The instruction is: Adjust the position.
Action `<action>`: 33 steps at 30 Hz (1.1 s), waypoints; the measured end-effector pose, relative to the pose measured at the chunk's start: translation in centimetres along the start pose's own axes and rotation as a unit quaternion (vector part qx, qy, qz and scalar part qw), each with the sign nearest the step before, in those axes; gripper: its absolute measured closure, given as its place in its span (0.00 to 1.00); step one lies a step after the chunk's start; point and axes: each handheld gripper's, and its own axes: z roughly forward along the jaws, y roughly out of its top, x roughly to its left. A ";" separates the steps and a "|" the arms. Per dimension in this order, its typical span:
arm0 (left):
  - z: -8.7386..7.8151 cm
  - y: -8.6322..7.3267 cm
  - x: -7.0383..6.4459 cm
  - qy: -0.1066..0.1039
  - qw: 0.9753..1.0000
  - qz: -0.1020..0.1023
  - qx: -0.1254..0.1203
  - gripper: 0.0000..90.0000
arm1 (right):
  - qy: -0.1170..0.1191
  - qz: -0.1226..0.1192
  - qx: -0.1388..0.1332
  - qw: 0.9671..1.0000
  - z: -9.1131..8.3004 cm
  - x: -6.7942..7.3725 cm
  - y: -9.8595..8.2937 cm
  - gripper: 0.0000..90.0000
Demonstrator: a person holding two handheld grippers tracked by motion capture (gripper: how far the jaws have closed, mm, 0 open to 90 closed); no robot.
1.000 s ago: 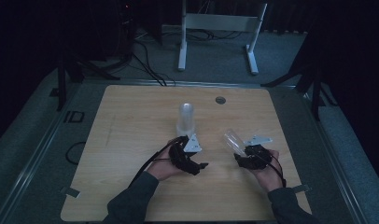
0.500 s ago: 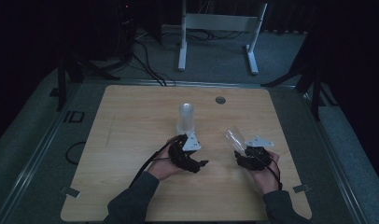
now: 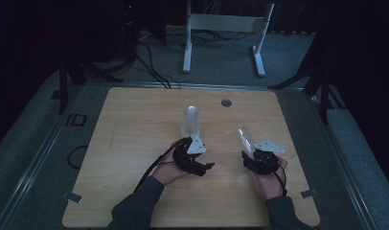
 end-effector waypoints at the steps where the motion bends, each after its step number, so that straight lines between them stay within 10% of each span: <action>1: 0.0 0.0 0.0 0.000 1.000 -0.001 -0.001 0.27 | -0.003 0.001 -0.004 1.000 -0.1 0.0 0.0 0.47; 33: -0.2 0.3 0.6 0.010 0.999 -0.032 -0.020 0.27 | -0.064 0.054 -0.079 0.993 -0.9 -0.4 -0.5 0.47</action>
